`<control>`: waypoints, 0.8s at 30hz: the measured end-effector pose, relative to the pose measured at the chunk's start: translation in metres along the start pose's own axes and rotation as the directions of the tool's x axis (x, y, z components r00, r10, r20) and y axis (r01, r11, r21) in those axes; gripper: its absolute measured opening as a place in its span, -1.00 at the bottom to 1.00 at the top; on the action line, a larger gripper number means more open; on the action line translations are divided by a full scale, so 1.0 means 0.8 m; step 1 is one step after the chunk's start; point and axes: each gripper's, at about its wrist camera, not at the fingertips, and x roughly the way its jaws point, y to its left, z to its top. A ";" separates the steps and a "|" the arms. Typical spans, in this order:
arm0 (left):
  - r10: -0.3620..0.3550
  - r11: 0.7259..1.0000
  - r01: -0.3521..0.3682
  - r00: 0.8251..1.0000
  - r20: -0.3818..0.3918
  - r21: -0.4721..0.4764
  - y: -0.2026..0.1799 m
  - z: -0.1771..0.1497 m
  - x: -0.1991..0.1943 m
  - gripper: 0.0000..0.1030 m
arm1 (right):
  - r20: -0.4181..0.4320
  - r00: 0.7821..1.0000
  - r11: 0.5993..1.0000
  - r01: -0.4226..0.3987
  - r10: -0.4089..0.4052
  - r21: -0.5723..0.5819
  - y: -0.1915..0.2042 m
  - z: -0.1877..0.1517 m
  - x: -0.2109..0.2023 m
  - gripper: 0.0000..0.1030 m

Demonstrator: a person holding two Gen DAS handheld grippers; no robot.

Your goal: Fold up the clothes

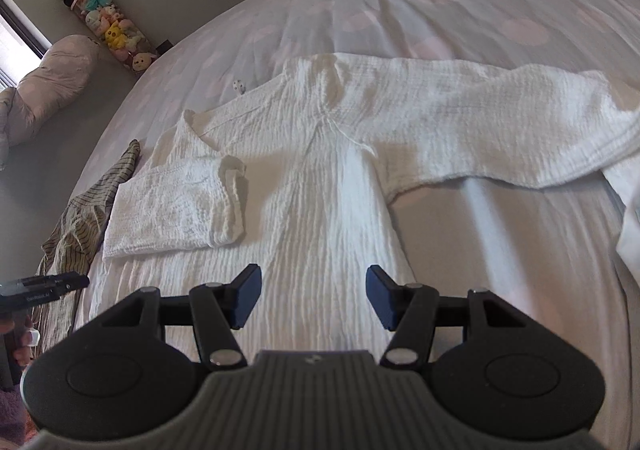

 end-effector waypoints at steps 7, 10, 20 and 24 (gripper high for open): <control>-0.023 0.998 0.022 1.000 -0.015 -0.062 0.026 0.003 0.044 -0.14 | -0.013 0.998 0.997 -0.065 0.065 -0.037 0.039 0.051 0.052 0.19; -0.035 0.997 0.035 0.999 -0.009 -0.069 0.029 0.012 0.059 -0.20 | -0.022 0.995 0.994 -0.102 0.102 -0.029 0.051 0.070 0.084 0.19; -0.070 0.995 0.069 0.998 -0.004 -0.071 0.031 0.021 0.087 -0.48 | -0.077 0.974 0.972 -0.201 0.211 0.120 0.056 0.113 0.199 0.18; -0.078 0.995 0.078 0.997 0.006 -0.059 0.030 0.024 0.090 -0.61 | -0.106 0.964 0.955 -0.218 0.243 0.203 0.048 0.113 0.227 -0.07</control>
